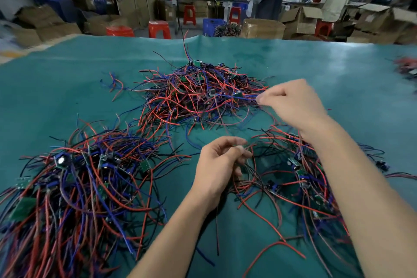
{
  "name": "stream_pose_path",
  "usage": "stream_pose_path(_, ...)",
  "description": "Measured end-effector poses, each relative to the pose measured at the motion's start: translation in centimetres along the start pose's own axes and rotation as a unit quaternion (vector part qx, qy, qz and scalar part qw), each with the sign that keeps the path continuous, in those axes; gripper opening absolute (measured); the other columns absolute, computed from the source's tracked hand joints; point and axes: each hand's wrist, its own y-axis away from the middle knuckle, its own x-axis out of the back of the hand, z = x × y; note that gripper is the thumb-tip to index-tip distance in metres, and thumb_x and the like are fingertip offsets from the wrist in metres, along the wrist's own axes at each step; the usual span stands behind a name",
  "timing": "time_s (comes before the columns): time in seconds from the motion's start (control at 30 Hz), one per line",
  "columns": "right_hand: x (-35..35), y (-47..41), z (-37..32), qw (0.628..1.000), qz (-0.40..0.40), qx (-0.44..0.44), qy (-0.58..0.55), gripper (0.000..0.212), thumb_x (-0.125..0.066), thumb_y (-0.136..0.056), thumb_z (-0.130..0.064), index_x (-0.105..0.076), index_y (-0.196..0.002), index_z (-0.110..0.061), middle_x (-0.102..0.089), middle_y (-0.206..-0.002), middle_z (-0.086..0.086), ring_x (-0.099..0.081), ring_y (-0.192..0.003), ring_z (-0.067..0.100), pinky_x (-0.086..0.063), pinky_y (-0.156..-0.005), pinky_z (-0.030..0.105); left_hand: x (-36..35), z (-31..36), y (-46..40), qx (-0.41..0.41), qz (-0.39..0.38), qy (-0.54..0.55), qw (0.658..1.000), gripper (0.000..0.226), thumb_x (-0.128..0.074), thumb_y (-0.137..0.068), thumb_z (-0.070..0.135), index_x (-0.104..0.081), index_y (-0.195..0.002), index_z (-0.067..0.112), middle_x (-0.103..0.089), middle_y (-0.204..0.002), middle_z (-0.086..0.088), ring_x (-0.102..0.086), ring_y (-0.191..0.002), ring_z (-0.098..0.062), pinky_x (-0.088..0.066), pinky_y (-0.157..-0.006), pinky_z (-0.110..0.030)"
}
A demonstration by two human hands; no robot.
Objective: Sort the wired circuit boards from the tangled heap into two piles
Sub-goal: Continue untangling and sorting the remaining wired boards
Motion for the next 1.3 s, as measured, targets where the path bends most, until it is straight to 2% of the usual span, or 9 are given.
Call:
stream_pose_path(0.17, 1.2, 5.9, 0.3, 1.000, -0.011, 0.019, -0.006, 0.019, -0.073, -0.087, -0.028, -0.078, -0.084, -0.046, -0.076, -0.087, -0.025, -0.071, -0.086, -0.004, -0.053, -0.080, 0.023, -0.1, 0.1, -0.1, 0.003, -0.011, 0.010, 1.000, 0.017, -0.050, -0.100, 0.007, -0.064, -0.109, 0.004, -0.075, -0.091, -0.013, -0.058, -0.063, -0.010, -0.046, -0.049, -0.020)
stream_pose_path(0.37, -2.4, 9.7, 1.7, 0.987, 0.016, 0.055, 0.152, 0.024, -0.064, -0.094, -0.036, -0.080, -0.109, -0.025, -0.078, -0.114, 0.000, -0.069, -0.108, 0.033, -0.055, -0.094, 0.044, -0.1, -0.2, -0.2, 0.013, -0.027, -0.011, 0.999, 0.021, -0.049, -0.102, 0.012, -0.065, -0.110, 0.002, -0.076, -0.095, -0.012, -0.060, -0.072, -0.014, -0.047, -0.049, -0.020)
stream_pose_path(0.53, -1.0, 8.8, 3.0, 0.991, 0.125, -0.016, -0.035, 0.015, -0.070, -0.091, -0.024, -0.083, -0.099, -0.022, -0.080, -0.095, -0.007, -0.070, -0.089, 0.007, -0.049, -0.082, 0.020, 0.1, -0.3, -0.2, 0.002, -0.019, -0.033, 0.999, 0.016, -0.053, -0.098, 0.007, -0.067, -0.102, 0.000, -0.072, -0.080, -0.010, -0.057, -0.065, -0.012, -0.046, -0.048, -0.019)
stream_pose_path(0.63, -1.0, 8.3, 2.8, 0.943, 0.131, -0.071, -0.298, 0.015, -0.071, -0.090, -0.016, -0.083, -0.096, -0.022, -0.067, -0.060, -0.022, -0.063, -0.057, -0.006, -0.046, -0.058, 0.008, 0.1, -0.4, -0.2, 0.001, -0.021, -0.029, 0.999, 0.016, -0.054, -0.098, 0.007, -0.066, -0.101, -0.002, -0.069, -0.074, -0.007, -0.055, -0.063, -0.012, -0.044, -0.047, -0.018)
stream_pose_path(0.77, -1.0, 9.1, 2.2, 0.923, -0.039, -0.022, -0.382, 0.017, -0.066, -0.090, -0.006, -0.082, -0.094, -0.008, -0.054, -0.042, -0.017, -0.047, -0.034, -0.002, -0.033, -0.038, 0.006, 0.1, -0.4, -0.2, 0.002, -0.020, 0.004, 1.000, 0.032, -0.050, -0.102, 0.028, -0.069, -0.101, 0.002, -0.073, -0.082, -0.008, -0.059, -0.064, -0.011, -0.045, -0.046, -0.020)
stream_pose_path(0.83, -1.4, 9.6, 1.6, 0.926, -0.156, 0.035, -0.342, 0.018, -0.065, -0.088, 0.000, -0.083, -0.091, -0.004, -0.070, -0.056, -0.010, -0.066, -0.054, -0.003, -0.049, -0.057, 0.009, 0.0, -0.3, -0.4, 0.005, -0.003, 0.015, 1.000, 0.045, -0.049, -0.098, 0.044, -0.070, -0.099, 0.005, -0.073, -0.081, -0.007, -0.060, -0.062, -0.012, -0.046, -0.046, -0.022)
stream_pose_path(0.9, -1.9, 9.9, 1.3, 0.939, -0.210, 0.050, -0.267, 0.016, -0.070, -0.080, -0.014, -0.085, -0.082, -0.016, -0.078, -0.075, 0.009, -0.075, -0.079, 0.014, -0.057, -0.083, 0.031, 0.0, -0.2, -0.5, 0.023, 0.021, 0.037, 0.999, 0.050, -0.048, -0.093, 0.052, -0.070, -0.097, 0.007, -0.072, -0.075, -0.006, -0.059, -0.058, -0.014, -0.048, -0.048, -0.022)
stream_pose_path(1.03, -2.5, 10.1, 1.6, 0.947, -0.240, 0.063, -0.202, 0.024, -0.065, -0.066, -0.037, -0.084, -0.072, -0.023, -0.074, -0.073, 0.019, -0.065, -0.078, 0.040, -0.054, -0.080, 0.048, 0.2, -0.2, -0.6, 0.020, 0.024, 0.064, 0.997, 0.031, -0.055, -0.098, 0.031, -0.069, -0.096, 0.003, -0.057, -0.067, -0.006, -0.047, -0.053, -0.013, -0.039, -0.048, -0.022)
stream_pose_path(1.3, -2.1, 10.5, 1.3, 0.889, -0.391, 0.043, -0.236, 0.021, -0.061, -0.075, -0.010, -0.081, -0.073, -0.007, -0.077, -0.070, 0.003, -0.066, -0.066, 0.003, -0.049, -0.070, 0.013, 0.2, 0.1, -0.1, 0.024, -0.023, 0.045, 0.998, 0.021, -0.051, -0.097, 0.006, -0.069, -0.105, -0.001, -0.061, -0.069, -0.007, -0.050, -0.057, -0.015, -0.044, -0.051, -0.020)
